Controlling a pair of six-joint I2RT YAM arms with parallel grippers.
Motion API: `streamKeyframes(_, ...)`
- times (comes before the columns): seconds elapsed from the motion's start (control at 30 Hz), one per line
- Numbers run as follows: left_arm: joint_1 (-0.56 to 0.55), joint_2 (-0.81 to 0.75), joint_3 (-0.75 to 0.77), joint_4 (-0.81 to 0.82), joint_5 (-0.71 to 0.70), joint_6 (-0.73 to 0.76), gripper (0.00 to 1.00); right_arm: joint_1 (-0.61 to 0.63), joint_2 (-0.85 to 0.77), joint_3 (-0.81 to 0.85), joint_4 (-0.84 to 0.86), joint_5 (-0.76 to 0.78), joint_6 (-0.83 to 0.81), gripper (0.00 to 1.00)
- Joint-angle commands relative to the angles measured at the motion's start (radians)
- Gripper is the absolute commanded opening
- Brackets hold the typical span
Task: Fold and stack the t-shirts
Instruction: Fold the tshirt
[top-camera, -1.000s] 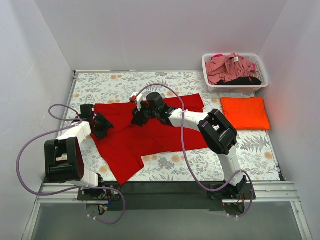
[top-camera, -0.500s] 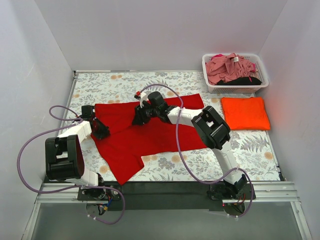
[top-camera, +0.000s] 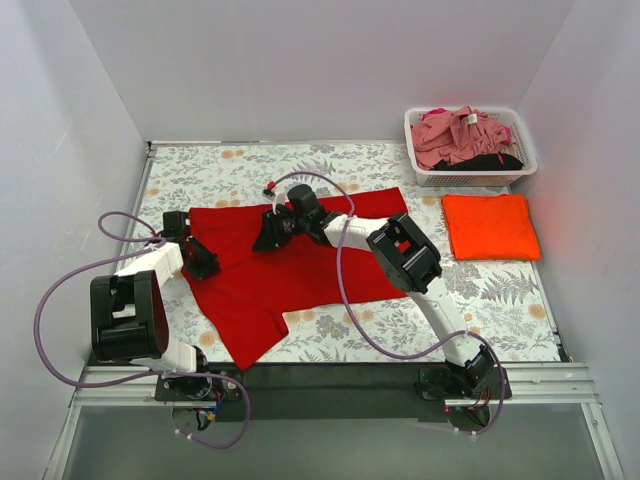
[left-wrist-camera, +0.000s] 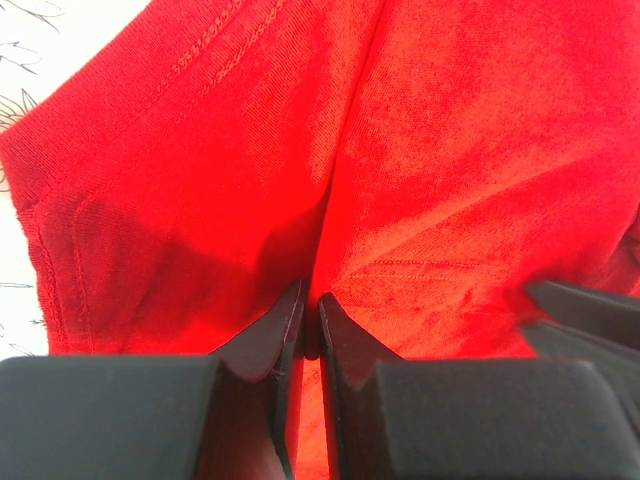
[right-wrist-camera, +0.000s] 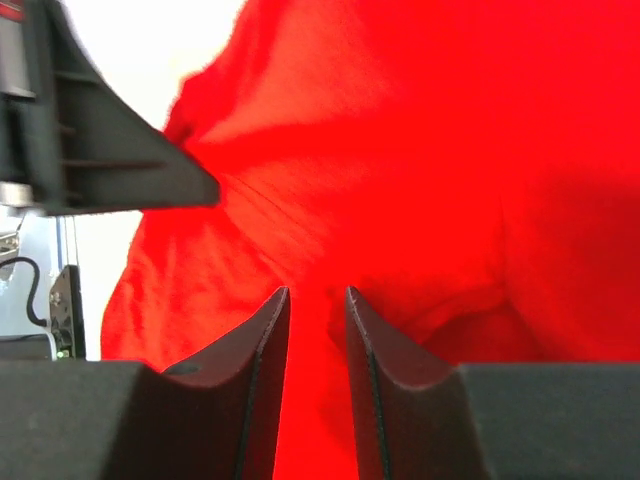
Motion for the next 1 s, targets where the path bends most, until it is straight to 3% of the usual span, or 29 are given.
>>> streamKeyframes(0.0, -0.003, -0.023, -0.014, -0.032, -0.038, -0.003, 0.08, -0.009, 0.033, 0.006, 0.038, -0.027, 0.062, 0.34)
streamKeyframes(0.23, 0.001, -0.066, -0.017, -0.049, -0.071, -0.034, 0.12, -0.051, -0.019, -0.068, 0.040, -0.024, 0.052, 0.33)
streamKeyframes(0.4, 0.001, -0.158, 0.024, -0.092, -0.116, -0.060, 0.25, -0.092, -0.189, -0.157, 0.037, -0.041, 0.004, 0.34)
streamKeyframes(0.5, 0.003, -0.228, 0.063, -0.085, -0.175, -0.083, 0.36, -0.147, -0.290, -0.222, 0.035, -0.054, -0.020, 0.43)
streamKeyframes(0.67, 0.006, -0.175, 0.145, -0.010, -0.213, -0.088, 0.59, -0.299, -0.421, -0.358, 0.031, -0.024, -0.059, 0.47)
streamKeyframes(0.77, 0.007, -0.095, 0.196, 0.032, -0.223, -0.088, 0.59, -0.408, -0.446, -0.425, 0.031, -0.027, -0.059, 0.47)
streamKeyframes(0.97, 0.010, 0.136, 0.360, 0.125, -0.207, -0.075, 0.40, -0.564, -0.476, -0.500, 0.031, -0.005, -0.059, 0.46)
